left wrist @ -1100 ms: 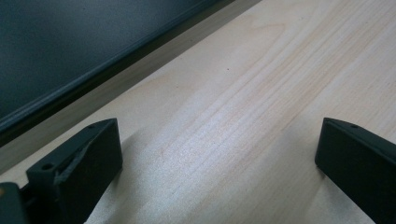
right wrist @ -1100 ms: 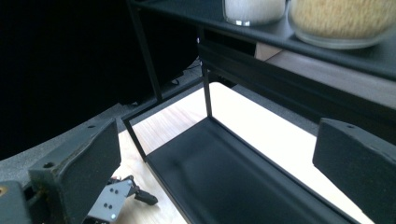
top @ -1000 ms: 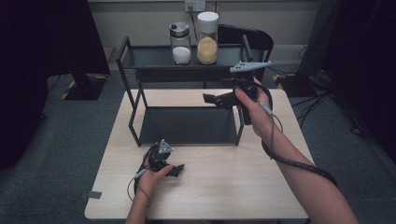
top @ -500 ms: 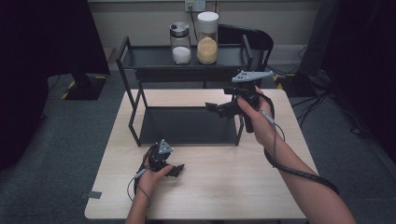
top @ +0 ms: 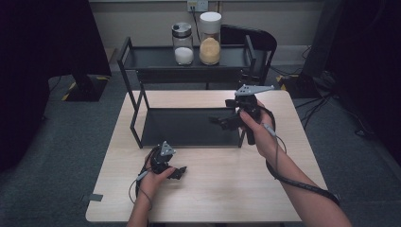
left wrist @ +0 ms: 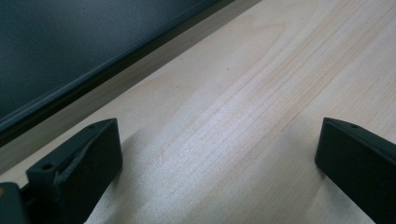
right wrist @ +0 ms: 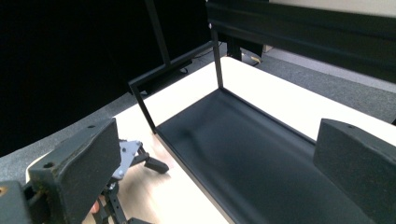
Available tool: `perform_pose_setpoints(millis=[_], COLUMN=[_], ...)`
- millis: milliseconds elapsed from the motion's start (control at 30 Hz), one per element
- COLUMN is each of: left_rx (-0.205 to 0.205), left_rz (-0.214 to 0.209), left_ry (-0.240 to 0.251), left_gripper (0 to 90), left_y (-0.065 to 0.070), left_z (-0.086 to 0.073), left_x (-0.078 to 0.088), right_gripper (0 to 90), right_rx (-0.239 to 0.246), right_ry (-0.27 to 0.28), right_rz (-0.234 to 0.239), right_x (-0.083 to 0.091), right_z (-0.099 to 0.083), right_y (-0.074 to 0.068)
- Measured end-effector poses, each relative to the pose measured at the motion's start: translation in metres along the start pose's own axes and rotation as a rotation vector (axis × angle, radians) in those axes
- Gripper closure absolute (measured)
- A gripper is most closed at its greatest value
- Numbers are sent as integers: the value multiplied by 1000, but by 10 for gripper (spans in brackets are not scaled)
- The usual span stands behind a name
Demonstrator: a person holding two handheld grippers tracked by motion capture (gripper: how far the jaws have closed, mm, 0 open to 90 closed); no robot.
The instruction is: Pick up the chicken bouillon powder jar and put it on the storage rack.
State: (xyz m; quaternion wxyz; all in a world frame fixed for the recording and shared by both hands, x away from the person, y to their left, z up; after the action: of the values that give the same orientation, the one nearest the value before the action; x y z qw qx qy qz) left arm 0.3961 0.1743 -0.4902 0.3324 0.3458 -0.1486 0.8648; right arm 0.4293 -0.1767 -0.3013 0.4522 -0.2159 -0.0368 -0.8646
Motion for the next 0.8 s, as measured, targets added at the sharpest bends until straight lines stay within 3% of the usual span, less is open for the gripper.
perform_pose_setpoints(millis=[800], left_rx=[-1], left_rz=[0], left_ry=[-1], left_gripper=[0], left_y=[0], left_z=[0], left_x=[0], right_gripper=[0], right_rx=[-51], right_ry=[-28], right_rz=[-13], right_x=[-8], right_z=[-58], right_y=[14])
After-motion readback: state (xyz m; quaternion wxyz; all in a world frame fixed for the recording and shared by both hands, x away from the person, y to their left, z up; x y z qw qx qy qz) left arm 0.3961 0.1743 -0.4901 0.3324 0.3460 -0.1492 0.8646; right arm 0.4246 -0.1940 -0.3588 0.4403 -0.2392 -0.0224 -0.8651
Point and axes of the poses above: each handheld gripper's, and its own axes: x roughly backward along the jaws, z roughly out of its top, y roughly to its right, the point moved 10 cm from there along -x, roughly forward along the jaws, and after that the axes turned 2 degrees about -y, right-handed, at the moved point
